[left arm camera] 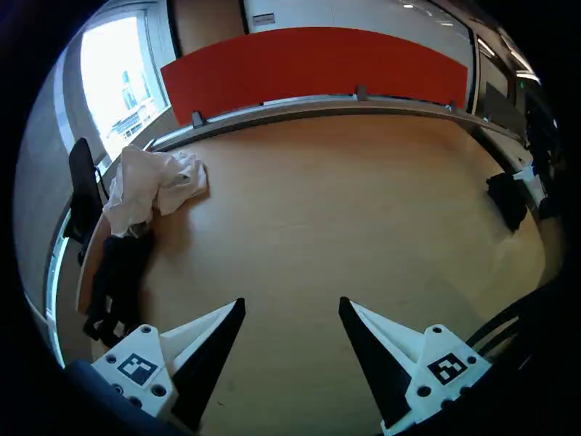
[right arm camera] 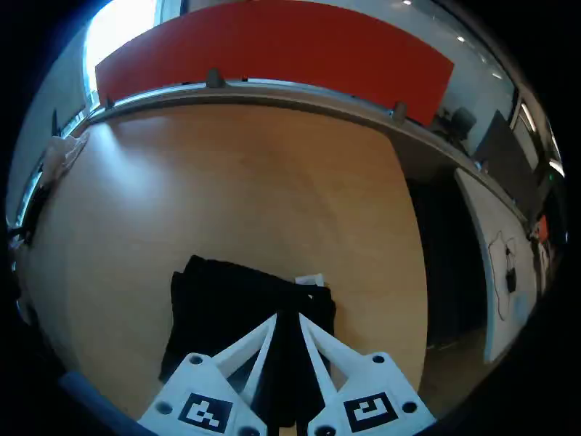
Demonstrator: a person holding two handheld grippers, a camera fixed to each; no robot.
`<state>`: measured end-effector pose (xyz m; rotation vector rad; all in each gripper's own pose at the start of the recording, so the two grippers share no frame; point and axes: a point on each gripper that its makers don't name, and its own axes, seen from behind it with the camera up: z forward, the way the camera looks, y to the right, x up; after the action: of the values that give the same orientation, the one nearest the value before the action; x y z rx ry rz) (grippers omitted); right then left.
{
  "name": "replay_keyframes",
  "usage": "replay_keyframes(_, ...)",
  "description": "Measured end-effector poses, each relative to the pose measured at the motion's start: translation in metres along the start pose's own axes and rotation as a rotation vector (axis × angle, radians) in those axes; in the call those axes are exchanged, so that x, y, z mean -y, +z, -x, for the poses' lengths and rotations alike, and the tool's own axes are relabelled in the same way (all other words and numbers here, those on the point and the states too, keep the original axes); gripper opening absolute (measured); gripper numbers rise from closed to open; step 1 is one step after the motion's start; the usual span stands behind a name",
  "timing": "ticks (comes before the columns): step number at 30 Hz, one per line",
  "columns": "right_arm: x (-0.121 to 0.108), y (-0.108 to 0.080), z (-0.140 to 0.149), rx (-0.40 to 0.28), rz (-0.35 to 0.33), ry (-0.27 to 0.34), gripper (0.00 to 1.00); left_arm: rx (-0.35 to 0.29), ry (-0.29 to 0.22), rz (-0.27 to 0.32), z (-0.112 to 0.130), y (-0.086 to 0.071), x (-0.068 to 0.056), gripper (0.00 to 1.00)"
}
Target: Fold towel
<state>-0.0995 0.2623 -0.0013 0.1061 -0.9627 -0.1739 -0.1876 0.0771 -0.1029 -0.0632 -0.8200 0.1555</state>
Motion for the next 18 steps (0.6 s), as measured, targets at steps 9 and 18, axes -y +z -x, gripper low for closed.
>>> replay_keyframes(9,-0.002,-0.005,-0.005,-0.025,0.010,-0.002,0.06,-0.004,-0.002,0.002,-0.001,-0.001,0.000,0.96)
replay_keyframes(18,-0.016,-0.004,0.002,0.001,0.072,-0.008,0.60,-0.006,-0.002,-0.002,0.000,-0.002,0.001,0.96)
